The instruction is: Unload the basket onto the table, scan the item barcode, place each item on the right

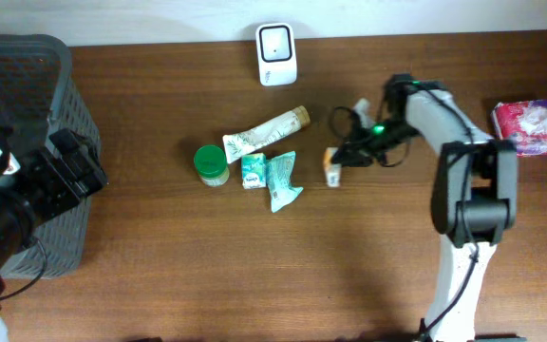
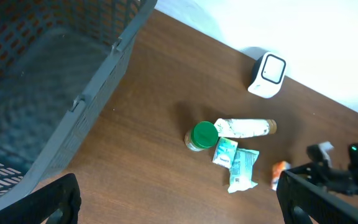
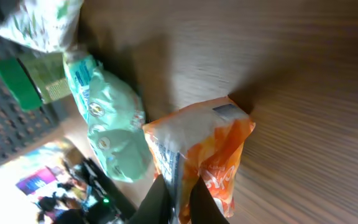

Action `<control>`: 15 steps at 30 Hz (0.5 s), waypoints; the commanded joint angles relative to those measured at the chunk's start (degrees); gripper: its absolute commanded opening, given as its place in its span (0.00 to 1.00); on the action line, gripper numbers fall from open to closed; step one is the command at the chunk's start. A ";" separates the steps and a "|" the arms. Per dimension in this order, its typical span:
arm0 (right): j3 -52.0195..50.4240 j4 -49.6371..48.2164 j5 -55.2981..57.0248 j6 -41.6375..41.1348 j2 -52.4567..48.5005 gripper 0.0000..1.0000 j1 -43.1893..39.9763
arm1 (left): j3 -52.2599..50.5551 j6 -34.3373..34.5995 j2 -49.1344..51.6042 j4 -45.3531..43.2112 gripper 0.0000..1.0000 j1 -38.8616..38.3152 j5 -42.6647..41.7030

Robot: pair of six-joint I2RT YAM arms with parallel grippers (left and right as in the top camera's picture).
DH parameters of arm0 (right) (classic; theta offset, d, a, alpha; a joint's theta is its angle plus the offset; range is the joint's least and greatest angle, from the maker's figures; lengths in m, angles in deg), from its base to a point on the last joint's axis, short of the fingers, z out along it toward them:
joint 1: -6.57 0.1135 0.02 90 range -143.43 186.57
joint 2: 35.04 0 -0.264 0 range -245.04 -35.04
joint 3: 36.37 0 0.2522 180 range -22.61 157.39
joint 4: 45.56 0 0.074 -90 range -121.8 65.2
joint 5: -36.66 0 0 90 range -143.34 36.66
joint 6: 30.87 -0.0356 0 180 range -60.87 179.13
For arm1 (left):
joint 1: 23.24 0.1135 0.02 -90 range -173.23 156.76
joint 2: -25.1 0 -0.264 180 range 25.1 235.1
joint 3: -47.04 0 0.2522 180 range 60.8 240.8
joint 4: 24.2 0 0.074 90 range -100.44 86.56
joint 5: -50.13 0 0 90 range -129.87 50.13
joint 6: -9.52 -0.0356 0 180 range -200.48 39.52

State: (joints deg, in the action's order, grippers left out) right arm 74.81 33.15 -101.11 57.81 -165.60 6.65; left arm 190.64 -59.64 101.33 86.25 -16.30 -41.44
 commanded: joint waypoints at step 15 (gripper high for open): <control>7.45 17.42 16.96 5.38 0.13 0.31 -12.11 | -0.07 0.57 0.04 0.02 0.99 0.37 -0.42</control>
State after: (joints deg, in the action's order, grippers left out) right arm 76.96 46.94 -91.71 62.84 -165.60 -4.63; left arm 190.64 -59.64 101.33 86.27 -16.30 -41.41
